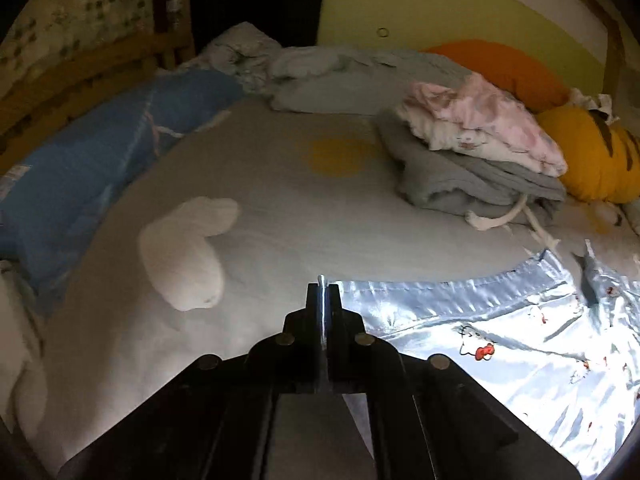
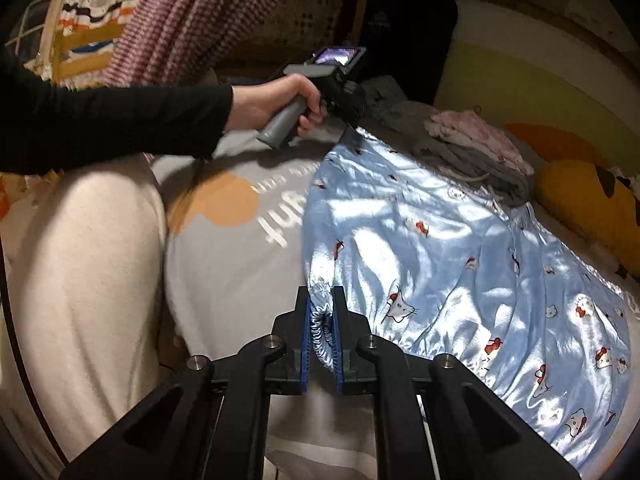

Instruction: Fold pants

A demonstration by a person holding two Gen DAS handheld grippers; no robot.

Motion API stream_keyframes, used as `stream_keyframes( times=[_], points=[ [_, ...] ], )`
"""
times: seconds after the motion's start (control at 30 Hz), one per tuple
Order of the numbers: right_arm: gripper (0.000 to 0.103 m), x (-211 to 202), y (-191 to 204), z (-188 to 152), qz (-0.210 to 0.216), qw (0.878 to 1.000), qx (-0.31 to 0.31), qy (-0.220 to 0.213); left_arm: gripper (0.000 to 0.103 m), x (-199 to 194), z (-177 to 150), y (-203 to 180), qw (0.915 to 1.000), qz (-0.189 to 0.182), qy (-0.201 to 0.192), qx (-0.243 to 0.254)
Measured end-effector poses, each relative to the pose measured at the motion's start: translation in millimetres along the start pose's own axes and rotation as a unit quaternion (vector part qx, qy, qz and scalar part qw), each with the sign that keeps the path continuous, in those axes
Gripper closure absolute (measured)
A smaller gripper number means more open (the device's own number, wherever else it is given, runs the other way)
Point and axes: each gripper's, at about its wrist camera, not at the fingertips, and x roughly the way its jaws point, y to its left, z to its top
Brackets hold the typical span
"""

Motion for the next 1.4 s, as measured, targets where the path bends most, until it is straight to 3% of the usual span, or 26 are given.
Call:
stream_keyframes(
  times=[0.2, 0.4, 0.47, 0.53, 0.57, 0.73, 0.83, 0.97, 1.17, 1.4],
  points=[
    [0.094, -1.7, 1.8, 2.1, -0.011, 1.000, 0.001, -0.002, 0.102, -2.8, -1.6, 7.5, 0.9999, -0.006, -0.003, -0.008],
    [0.094, -15.7, -15.9, 8.9, -0.034, 0.998, 0.039, -0.022, 0.102, -25.0, 13.4, -4.8, 0.9987, -0.038, -0.026, -0.021],
    [0.094, -20.3, -22.5, 9.1, -0.050, 0.997, 0.058, -0.029, 0.102, -32.6, 23.0, -16.5, 0.9983, -0.044, -0.037, -0.008],
    [0.094, -25.4, -24.7, 8.5, -0.106, 0.992, 0.061, -0.037, 0.102, -41.0, 36.4, -33.8, 0.9974, -0.054, -0.046, 0.006],
    [0.094, -28.4, -24.5, 7.0, -0.147, 0.987, 0.055, -0.043, 0.102, -44.9, 43.6, -43.9, 0.9968, -0.061, -0.049, 0.011],
    [0.094, -49.9, -46.3, 0.4, -0.167, 0.973, 0.147, -0.061, 0.102, -63.9, 78.4, -107.4, 0.9926, -0.098, -0.062, 0.034],
    [0.094, -64.4, -43.3, -2.7, -0.209, 0.964, 0.141, -0.088, 0.102, -74.1, 91.7, -153.3, 0.9903, -0.111, -0.064, 0.055],
    [0.094, -81.0, -39.4, -14.0, -0.234, 0.954, 0.157, -0.104, 0.101, -86.0, 102.6, -217.4, 0.9849, -0.133, -0.066, 0.089],
    [0.094, -90.7, -36.7, -25.5, -0.281, 0.938, 0.183, -0.089, 0.101, -91.9, 97.0, -314.6, 0.9717, -0.181, -0.055, 0.142],
    [0.094, -111.9, -65.1, -42.3, -0.334, 0.905, 0.246, -0.092, 0.101, -90.4, 82.4, -408.9, 0.9585, -0.220, -0.047, 0.175]
  ],
)
